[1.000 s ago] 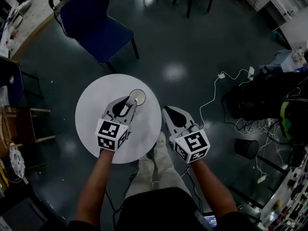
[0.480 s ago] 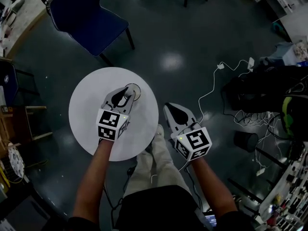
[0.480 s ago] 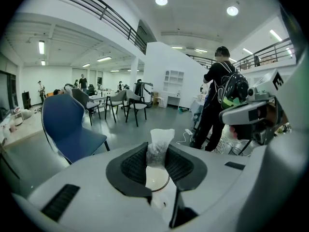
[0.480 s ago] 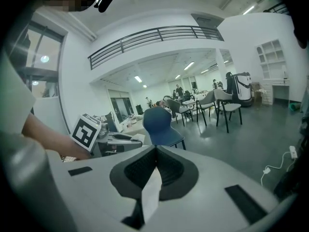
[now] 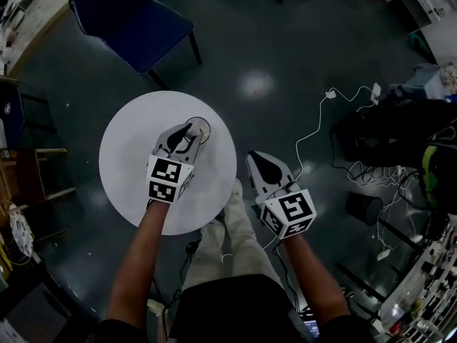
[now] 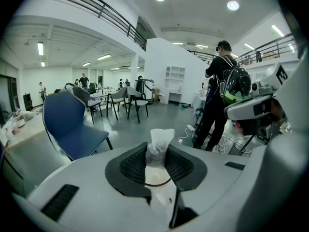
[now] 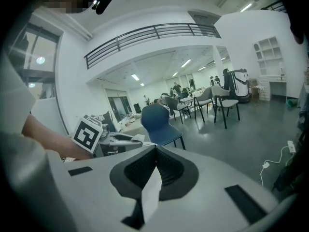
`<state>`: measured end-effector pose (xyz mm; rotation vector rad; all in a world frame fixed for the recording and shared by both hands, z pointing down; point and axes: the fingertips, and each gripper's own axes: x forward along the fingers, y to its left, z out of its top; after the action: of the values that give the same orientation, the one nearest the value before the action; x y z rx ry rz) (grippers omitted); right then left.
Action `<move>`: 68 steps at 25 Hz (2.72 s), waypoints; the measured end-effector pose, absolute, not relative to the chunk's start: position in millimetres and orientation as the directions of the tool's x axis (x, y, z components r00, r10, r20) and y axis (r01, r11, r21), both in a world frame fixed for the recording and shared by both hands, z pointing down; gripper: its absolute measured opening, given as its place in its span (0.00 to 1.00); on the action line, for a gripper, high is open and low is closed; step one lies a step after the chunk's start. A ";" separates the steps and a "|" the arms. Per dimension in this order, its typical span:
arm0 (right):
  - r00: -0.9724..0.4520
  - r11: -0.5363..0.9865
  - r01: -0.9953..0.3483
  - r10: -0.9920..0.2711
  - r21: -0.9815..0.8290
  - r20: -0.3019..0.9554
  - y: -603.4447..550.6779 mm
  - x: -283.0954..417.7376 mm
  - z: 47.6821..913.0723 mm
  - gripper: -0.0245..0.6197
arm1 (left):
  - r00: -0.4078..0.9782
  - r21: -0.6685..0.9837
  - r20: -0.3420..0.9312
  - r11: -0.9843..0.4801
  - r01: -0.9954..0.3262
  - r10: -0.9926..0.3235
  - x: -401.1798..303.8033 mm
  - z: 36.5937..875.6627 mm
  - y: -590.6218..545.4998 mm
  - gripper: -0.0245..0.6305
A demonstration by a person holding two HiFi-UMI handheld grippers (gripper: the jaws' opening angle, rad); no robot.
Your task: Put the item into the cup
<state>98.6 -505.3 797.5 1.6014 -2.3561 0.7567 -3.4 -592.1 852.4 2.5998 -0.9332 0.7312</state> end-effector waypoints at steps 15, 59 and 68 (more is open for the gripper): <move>-0.396 0.272 -0.909 -0.799 -0.316 0.453 -502.1 97.0 811.3 0.06 | 0.656 0.117 0.543 -0.726 -0.678 -0.525 -7.0 863.6 -596.0 0.34; -0.478 0.454 -0.878 -0.837 -0.150 0.265 -416.0 -36.6 573.7 0.06 | 0.680 0.180 0.269 -0.658 -0.731 -0.682 -137.7 606.1 -425.5 0.06; -0.473 0.466 -0.881 -0.856 -0.083 0.206 -383.2 -75.8 516.3 0.06 | 0.699 0.175 0.171 -0.677 -0.715 -0.695 -178.3 550.8 -373.2 0.06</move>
<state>-75.8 -383.2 516.3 1.5329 -2.5718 0.2686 -178.3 -373.2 550.8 2.6802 -1.1296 0.1323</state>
